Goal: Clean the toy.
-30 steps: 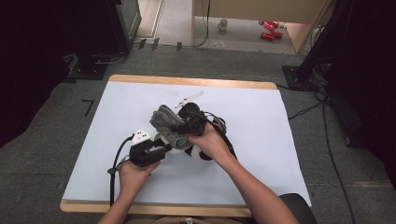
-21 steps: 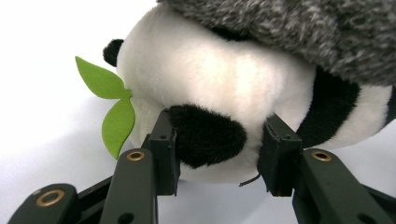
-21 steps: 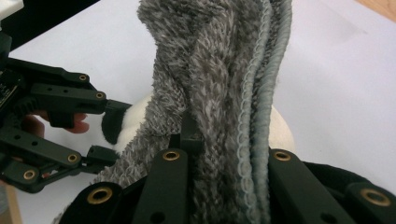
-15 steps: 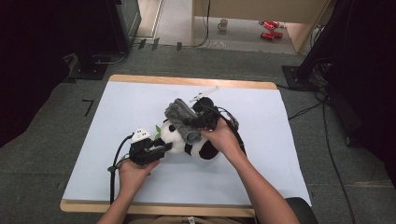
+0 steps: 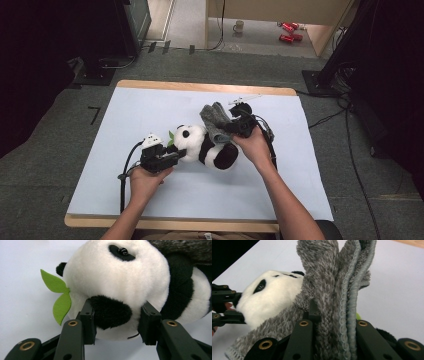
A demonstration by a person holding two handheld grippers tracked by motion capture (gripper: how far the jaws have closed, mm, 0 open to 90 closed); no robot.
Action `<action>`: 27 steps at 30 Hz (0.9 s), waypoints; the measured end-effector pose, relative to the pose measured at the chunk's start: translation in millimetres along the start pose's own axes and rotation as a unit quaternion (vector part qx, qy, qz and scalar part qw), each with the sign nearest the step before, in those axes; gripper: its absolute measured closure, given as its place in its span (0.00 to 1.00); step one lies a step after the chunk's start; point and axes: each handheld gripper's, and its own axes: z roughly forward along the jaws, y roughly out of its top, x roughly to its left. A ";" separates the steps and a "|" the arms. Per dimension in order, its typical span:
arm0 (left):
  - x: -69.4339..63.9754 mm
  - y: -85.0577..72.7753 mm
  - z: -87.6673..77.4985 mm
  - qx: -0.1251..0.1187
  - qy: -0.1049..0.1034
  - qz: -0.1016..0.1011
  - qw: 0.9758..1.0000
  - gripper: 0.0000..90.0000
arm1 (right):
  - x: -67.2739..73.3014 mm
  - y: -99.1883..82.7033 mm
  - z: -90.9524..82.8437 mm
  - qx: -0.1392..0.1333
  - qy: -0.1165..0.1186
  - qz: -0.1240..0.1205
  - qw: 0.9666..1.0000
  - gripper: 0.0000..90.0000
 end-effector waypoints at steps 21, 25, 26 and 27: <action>-18.4 6.0 -3.7 -0.001 -0.009 0.007 1.000 0.63 | 89.4 10.5 3.1 0.006 0.090 -0.083 0.992 0.87; -14.6 5.2 -1.7 0.018 -0.008 -0.001 1.000 0.64 | 87.4 2.0 21.0 0.037 0.065 -0.103 0.992 0.87; -13.6 4.5 -0.8 0.016 -0.011 -0.004 1.000 0.64 | 84.8 1.8 22.3 0.041 0.057 -0.110 0.991 0.87; -12.7 4.5 0.0 0.017 -0.012 -0.005 1.000 0.64 | 83.0 2.0 22.3 0.042 0.055 -0.115 0.991 0.87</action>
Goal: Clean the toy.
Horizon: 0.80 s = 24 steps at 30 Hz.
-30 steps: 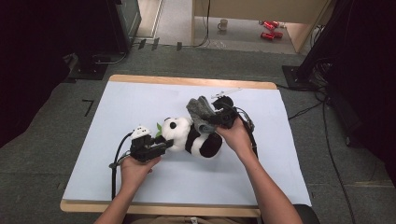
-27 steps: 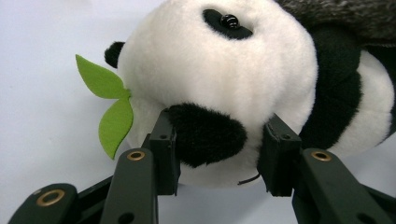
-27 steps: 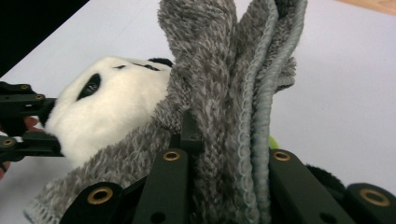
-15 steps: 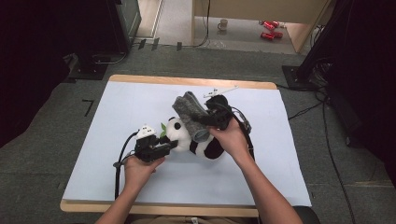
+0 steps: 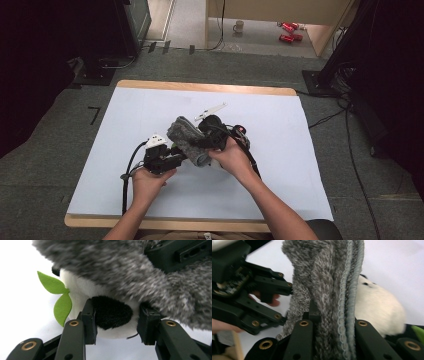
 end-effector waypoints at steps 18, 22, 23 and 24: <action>9.1 -0.7 0.6 0.002 -0.013 -0.002 1.000 0.64 | -48.3 -9.5 -25.2 0.010 -0.045 0.035 0.998 0.87; 8.3 -0.5 0.6 0.002 -0.012 0.000 1.000 0.64 | -60.9 -13.4 -29.6 -0.001 -0.039 0.055 0.998 0.88; 8.5 -1.0 0.4 0.004 -0.011 0.003 1.000 0.64 | -61.4 -13.7 -32.3 0.001 -0.057 0.057 0.997 0.88; 9.2 -1.7 0.3 0.002 -0.014 0.001 1.000 0.64 | -62.2 -13.6 -34.1 0.005 -0.077 0.056 0.995 0.87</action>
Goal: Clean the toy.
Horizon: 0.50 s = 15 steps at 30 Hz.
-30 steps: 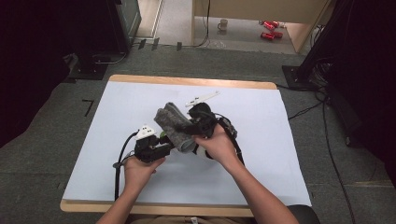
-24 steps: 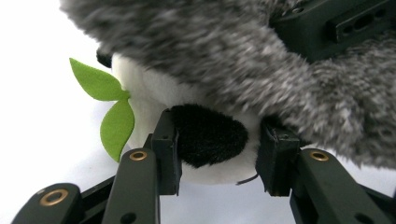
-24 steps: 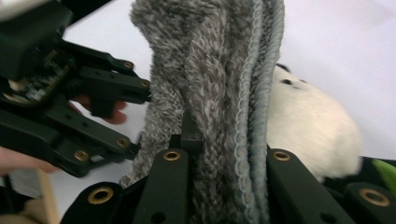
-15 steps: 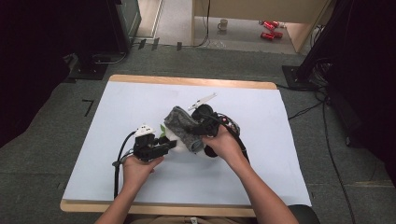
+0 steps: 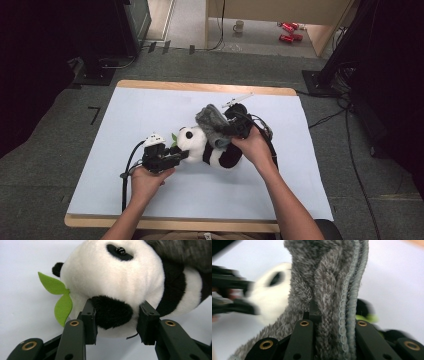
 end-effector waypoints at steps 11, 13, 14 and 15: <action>4.0 -1.9 1.0 0.006 0.003 0.002 1.000 0.62 | -8.2 6.1 -39.8 -0.096 0.074 0.049 0.991 0.88; 4.0 -2.8 1.1 0.008 0.005 0.006 1.000 0.61 | -11.9 6.2 -51.9 -0.108 0.067 0.051 0.991 0.88; 3.8 -3.5 1.1 0.008 0.005 0.008 1.000 0.61 | -14.1 5.7 -55.7 -0.112 0.062 0.050 0.990 0.88; 3.8 -3.7 1.1 0.009 0.006 0.011 1.000 0.61 | -18.4 4.0 -61.2 -0.118 0.053 0.056 0.990 0.88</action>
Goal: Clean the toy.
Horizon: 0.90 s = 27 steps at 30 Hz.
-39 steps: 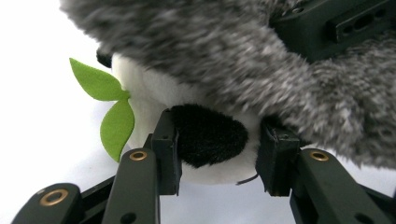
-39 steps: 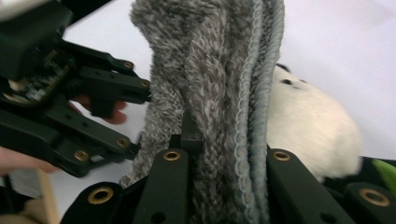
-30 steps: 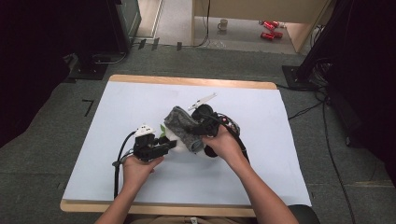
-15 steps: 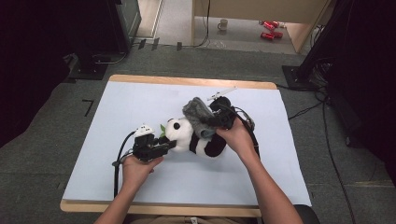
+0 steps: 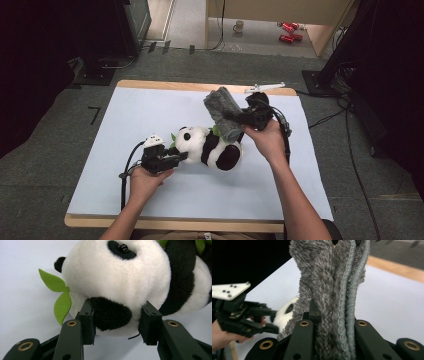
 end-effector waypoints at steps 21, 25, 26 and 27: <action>8.3 3.2 3.4 0.012 -0.011 0.002 1.000 0.60 | -59.7 -56.9 18.7 0.051 -0.041 0.078 0.995 0.87; 10.2 9.8 5.3 0.019 -0.015 0.006 1.000 0.60 | -63.9 -65.9 14.8 0.047 -0.048 0.087 0.994 0.87; 11.0 11.4 5.8 0.020 -0.017 0.004 1.000 0.60 | -65.0 -69.0 15.1 0.049 -0.059 0.086 0.993 0.87; 11.9 12.6 6.4 0.020 -0.019 0.003 1.000 0.60 | -65.8 -71.2 15.3 0.054 -0.074 0.085 0.992 0.87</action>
